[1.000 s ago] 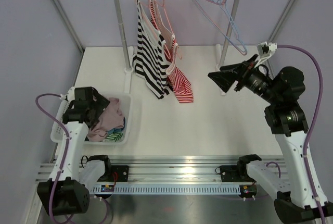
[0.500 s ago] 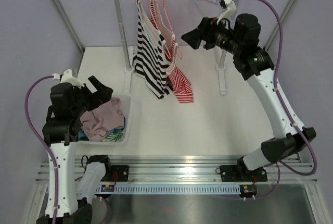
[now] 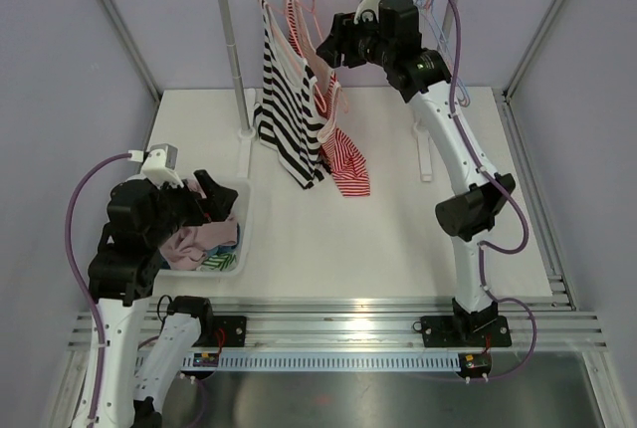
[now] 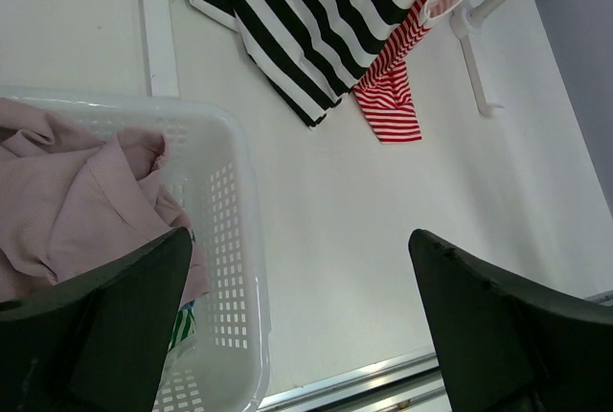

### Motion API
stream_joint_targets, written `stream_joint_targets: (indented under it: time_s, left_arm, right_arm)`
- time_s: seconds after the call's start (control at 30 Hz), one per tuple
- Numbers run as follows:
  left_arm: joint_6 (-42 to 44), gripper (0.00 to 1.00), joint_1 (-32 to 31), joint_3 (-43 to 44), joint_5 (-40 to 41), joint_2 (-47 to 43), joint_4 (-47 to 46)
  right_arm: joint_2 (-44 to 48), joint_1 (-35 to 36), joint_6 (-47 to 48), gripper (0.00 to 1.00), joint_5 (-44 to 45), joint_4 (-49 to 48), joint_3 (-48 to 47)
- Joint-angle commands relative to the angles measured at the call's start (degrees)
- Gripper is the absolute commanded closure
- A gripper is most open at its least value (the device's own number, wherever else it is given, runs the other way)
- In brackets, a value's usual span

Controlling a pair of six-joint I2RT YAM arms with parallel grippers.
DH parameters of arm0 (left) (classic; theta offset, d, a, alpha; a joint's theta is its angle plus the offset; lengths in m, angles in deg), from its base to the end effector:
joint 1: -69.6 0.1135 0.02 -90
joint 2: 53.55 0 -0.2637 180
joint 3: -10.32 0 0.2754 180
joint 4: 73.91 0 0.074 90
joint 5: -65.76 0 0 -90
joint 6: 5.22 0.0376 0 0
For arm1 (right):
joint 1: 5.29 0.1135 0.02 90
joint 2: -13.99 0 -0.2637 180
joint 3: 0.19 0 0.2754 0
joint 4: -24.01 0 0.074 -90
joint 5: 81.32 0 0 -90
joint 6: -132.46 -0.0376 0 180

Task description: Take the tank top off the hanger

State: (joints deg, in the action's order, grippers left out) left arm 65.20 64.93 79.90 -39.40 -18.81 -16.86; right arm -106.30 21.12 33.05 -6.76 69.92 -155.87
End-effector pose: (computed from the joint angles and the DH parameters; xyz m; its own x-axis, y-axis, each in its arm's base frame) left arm 0.1302 -0.0205 0.3794 -0.4622 -0.2868 -0.8391 0.1751 0.8981 -0.4034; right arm 0.4307 0.2251 0.4806 -0.2698 0.0420 -0.9620 -0.6275 0.7501 0.2087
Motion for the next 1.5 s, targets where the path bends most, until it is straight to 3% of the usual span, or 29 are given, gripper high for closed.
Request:
stream_joint_targets:
  time_s: [0.0, 0.03, 0.2, 0.7, 0.87, 0.93, 1.07, 1.27, 1.47]
  left_arm:
    - [1.5, 0.01, -1.1, 0.0, 0.2, 0.1, -2.8]
    - [1.6, 0.01, -1.3, -0.1, 0.2, -0.1, -2.8]
    - [1.6, 0.01, -2.2, -0.6, 0.6, -0.4, -2.8]
    - [1.9, 0.01, -3.2, -0.7, 1.5, -0.3, -2.6]
    - [2.0, 0.01, -3.3, -0.7, 1.9, -0.4, -2.5]
    - [2.0, 0.01, -3.5, -0.7, 2.2, -0.5, -2.5]
    - [2.0, 0.01, -3.8, -0.7, 2.6, -0.3, -2.4]
    - [2.0, 0.01, -3.9, 0.0, 2.8, -0.1, -2.1]
    - [2.0, 0.01, -3.9, 0.8, 2.5, 0.2, -1.7]
  right_arm:
    - [-2.9, 0.3, 2.6, 0.4, 1.8, 1.6, -7.1]
    - [-3.5, 0.2, 2.7, 0.47, 1.9, 1.3, -7.7]
    - [-4.9, 0.2, 2.8, 0.6, 2.3, -1.1, -8.7]
    - [-7.4, 0.2, 1.2, 0.76, -0.9, -4.3, -8.8]
    - [-7.9, 0.3, 1.4, 0.77, -0.7, -4.9, -8.8]
    - [-7.4, 0.2, 1.5, 0.92, -0.2, -5.1, -8.7]
    - [-5.0, 0.2, 1.7, 1.0, 1.0, -7.4, -6.4]
    - [2.2, 0.2, 1.2, 1.0, 3.0, -13.5, 0.9]
    - [5.2, 0.2, 1.1, 1.0, 8.1, -13.7, 0.5]
